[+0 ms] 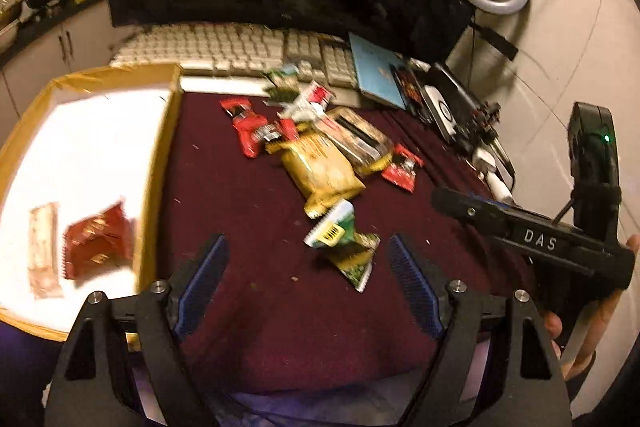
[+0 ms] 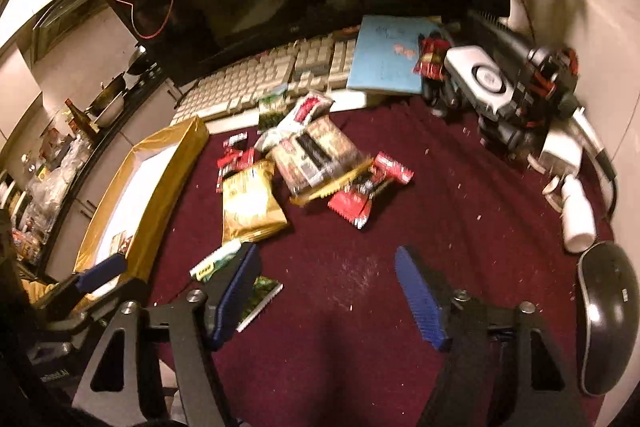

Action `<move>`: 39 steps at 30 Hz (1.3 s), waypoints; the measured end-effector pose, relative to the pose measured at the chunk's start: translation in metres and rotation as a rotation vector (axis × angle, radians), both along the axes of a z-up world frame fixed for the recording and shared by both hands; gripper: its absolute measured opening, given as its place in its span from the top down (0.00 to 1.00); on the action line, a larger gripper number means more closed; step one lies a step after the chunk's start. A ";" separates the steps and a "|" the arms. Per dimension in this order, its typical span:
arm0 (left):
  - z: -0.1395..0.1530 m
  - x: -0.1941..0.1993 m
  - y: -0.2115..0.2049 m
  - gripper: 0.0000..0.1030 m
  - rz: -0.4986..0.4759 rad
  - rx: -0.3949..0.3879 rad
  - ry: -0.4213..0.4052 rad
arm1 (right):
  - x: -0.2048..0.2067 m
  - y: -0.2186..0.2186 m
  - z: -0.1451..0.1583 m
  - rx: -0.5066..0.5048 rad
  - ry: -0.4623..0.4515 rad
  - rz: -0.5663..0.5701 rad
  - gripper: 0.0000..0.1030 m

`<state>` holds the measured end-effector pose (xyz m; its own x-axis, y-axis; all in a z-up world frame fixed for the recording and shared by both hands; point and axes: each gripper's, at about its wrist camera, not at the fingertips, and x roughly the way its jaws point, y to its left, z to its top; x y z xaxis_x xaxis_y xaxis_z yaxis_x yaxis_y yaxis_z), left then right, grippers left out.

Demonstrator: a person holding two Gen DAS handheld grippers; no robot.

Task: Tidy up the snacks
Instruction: 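Grasp the green seaweed packet with the left tool while the right tool grasps a red candy, then carry both items over the tray and open both tools to release them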

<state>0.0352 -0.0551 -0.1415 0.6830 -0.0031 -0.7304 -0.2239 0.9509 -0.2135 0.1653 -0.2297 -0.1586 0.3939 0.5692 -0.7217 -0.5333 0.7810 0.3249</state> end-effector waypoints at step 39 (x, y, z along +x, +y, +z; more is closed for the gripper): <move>-0.013 -0.004 0.025 0.74 0.007 -0.295 -0.019 | -0.009 0.024 0.013 0.045 -0.103 -0.087 0.85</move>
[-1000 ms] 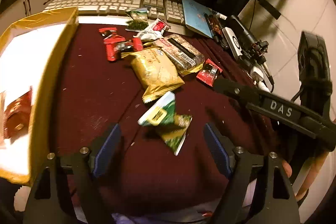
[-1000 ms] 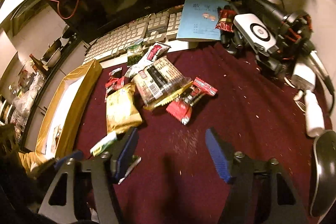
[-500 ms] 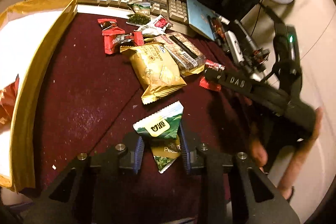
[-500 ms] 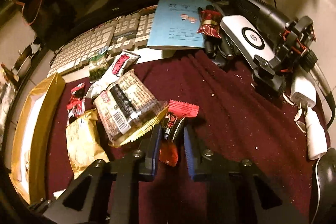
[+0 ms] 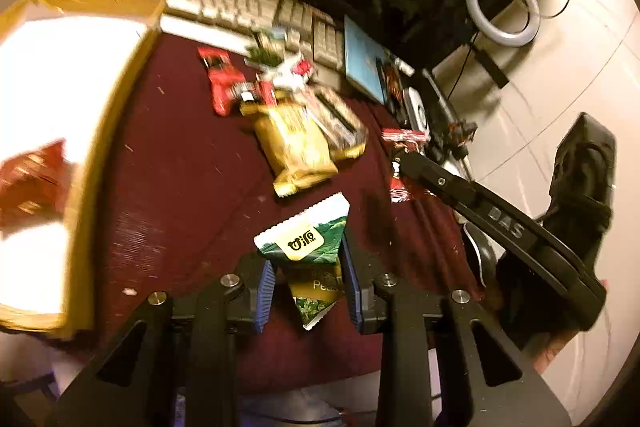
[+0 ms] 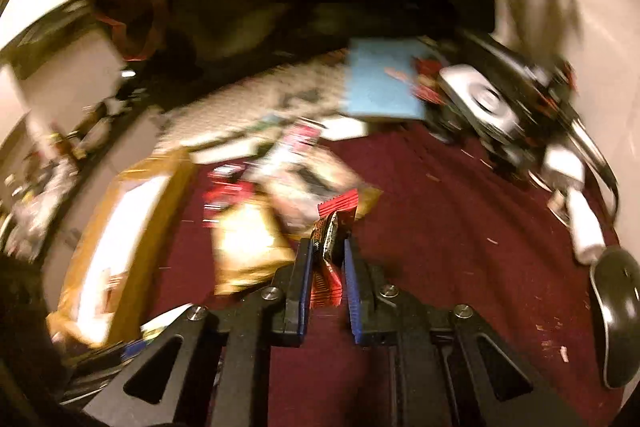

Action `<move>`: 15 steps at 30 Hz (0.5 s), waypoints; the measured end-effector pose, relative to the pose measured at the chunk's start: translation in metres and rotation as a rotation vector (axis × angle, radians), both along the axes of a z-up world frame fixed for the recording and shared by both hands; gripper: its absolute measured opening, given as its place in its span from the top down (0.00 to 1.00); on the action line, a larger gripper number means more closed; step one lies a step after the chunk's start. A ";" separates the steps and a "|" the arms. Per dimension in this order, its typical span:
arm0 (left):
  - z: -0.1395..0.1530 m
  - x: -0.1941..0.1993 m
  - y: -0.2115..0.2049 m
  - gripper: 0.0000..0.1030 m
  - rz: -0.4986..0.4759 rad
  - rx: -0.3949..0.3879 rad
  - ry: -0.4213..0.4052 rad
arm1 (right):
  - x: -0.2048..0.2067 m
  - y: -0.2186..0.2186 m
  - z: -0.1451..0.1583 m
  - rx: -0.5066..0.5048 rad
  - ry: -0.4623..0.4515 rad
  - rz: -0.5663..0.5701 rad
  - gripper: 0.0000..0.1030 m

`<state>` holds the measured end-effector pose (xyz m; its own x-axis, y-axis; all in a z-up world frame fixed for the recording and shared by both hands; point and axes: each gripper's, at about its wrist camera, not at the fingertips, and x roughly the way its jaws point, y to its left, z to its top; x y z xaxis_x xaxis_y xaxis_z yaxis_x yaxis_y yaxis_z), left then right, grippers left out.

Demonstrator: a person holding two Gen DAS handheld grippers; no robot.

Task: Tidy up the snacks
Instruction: 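Carry both items over the tray and open both tools to release them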

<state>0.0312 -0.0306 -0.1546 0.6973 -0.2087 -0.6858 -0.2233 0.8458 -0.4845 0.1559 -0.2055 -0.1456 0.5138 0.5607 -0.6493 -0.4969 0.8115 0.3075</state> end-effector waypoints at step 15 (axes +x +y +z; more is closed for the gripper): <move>0.054 -0.066 0.148 0.74 0.419 0.105 -0.037 | -0.058 0.177 0.041 0.098 -0.014 0.461 0.85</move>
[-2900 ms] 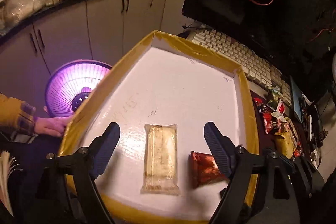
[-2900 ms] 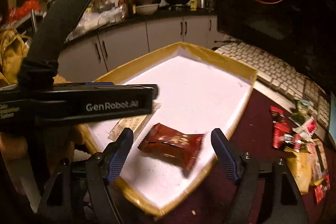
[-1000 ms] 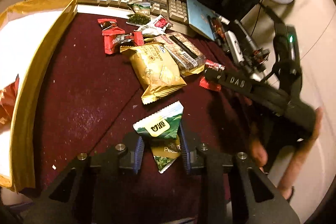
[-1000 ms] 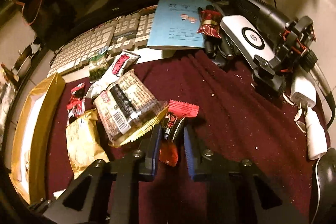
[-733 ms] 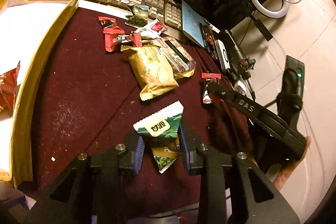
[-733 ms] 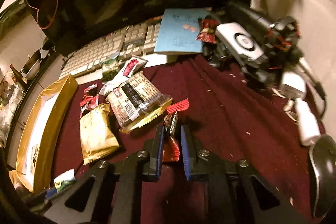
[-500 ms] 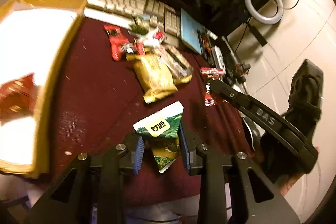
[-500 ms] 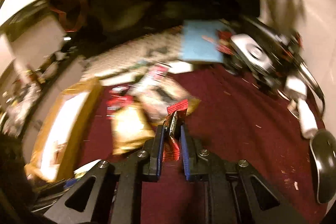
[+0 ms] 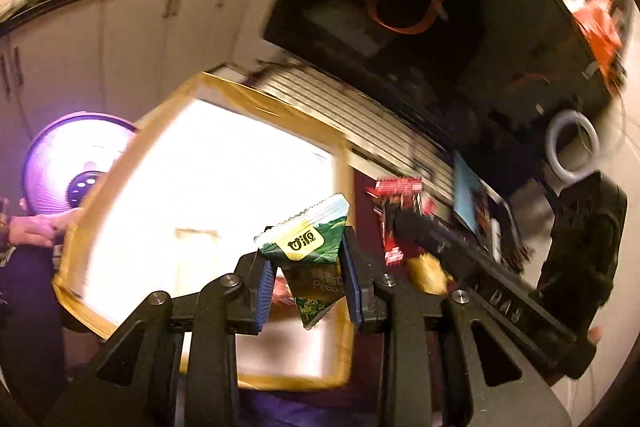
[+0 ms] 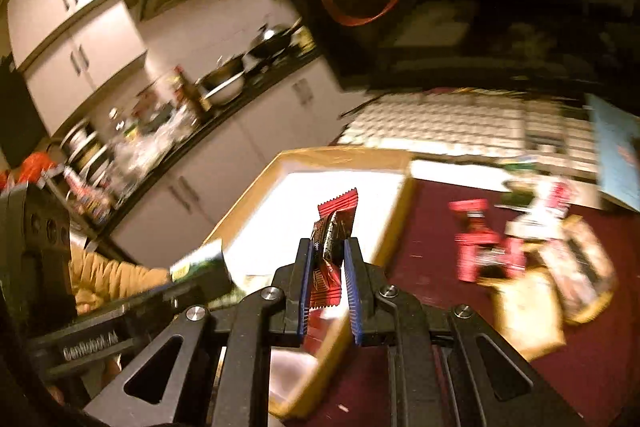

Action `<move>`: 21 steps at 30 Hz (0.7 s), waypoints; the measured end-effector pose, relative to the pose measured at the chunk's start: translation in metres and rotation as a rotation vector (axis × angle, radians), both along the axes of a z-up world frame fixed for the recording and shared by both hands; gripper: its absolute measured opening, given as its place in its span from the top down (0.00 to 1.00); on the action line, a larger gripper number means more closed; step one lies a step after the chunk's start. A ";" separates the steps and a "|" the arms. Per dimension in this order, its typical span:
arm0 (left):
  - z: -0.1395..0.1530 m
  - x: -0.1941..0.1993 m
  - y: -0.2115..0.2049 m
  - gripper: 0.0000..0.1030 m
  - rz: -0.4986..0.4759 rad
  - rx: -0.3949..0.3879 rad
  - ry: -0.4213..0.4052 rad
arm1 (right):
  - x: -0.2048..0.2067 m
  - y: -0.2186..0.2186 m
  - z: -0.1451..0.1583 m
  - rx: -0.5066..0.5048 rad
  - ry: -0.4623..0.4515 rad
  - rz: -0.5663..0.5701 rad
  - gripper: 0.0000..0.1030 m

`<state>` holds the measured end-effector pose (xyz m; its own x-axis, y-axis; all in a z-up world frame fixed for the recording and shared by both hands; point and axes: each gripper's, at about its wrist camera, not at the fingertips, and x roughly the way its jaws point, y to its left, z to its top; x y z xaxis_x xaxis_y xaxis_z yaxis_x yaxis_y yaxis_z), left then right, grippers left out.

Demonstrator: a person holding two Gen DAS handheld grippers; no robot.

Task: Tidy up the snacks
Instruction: 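Carry both items over the tray and open both tools to release them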

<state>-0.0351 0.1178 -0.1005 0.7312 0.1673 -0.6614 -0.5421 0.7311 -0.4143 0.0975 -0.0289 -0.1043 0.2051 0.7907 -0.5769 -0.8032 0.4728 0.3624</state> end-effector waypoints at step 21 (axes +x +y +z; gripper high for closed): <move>-0.073 0.055 0.074 0.73 0.129 0.067 0.339 | -0.008 0.117 -0.069 -0.255 -0.095 0.068 0.85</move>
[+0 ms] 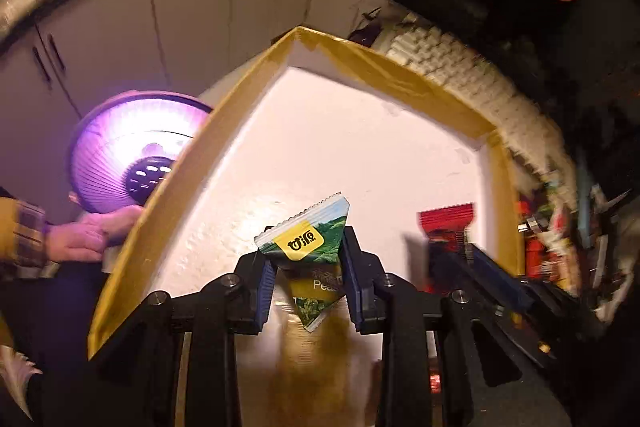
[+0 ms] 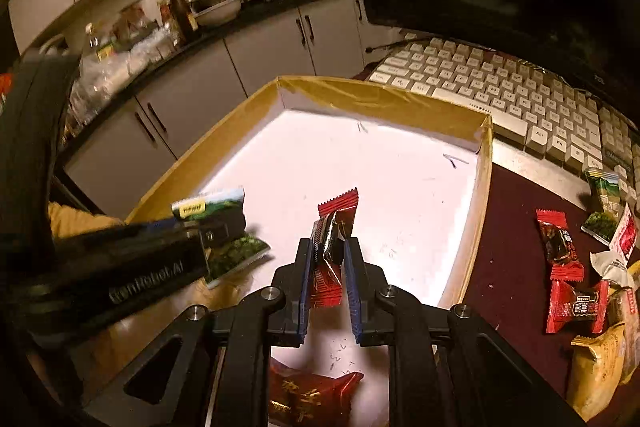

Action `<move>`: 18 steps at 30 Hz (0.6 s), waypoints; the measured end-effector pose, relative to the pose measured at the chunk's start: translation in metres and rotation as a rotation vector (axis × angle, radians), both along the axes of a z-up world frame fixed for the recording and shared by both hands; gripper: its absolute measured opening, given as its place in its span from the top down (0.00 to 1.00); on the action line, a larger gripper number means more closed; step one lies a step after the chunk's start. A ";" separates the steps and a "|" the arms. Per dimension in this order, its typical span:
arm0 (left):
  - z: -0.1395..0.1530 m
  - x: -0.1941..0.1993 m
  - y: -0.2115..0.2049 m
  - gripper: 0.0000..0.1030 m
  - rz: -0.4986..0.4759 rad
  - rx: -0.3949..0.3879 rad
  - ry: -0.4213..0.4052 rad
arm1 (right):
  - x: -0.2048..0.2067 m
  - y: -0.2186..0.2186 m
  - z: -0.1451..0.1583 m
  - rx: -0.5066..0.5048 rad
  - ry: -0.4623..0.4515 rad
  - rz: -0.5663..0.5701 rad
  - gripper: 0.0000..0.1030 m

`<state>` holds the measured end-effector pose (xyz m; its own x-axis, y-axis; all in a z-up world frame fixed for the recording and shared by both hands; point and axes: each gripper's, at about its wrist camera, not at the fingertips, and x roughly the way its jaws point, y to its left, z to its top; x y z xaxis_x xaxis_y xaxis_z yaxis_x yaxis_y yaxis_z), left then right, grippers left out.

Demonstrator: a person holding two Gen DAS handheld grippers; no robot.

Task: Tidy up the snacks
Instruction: 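Carry both items over the tray and open both tools to release them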

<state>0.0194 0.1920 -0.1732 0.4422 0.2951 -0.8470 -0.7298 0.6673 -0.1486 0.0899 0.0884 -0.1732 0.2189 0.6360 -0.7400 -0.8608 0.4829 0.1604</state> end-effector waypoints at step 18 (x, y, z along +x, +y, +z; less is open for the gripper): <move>0.052 -0.039 -0.039 0.27 -0.006 0.140 -0.262 | 0.001 -0.053 0.027 0.152 0.028 -0.077 0.36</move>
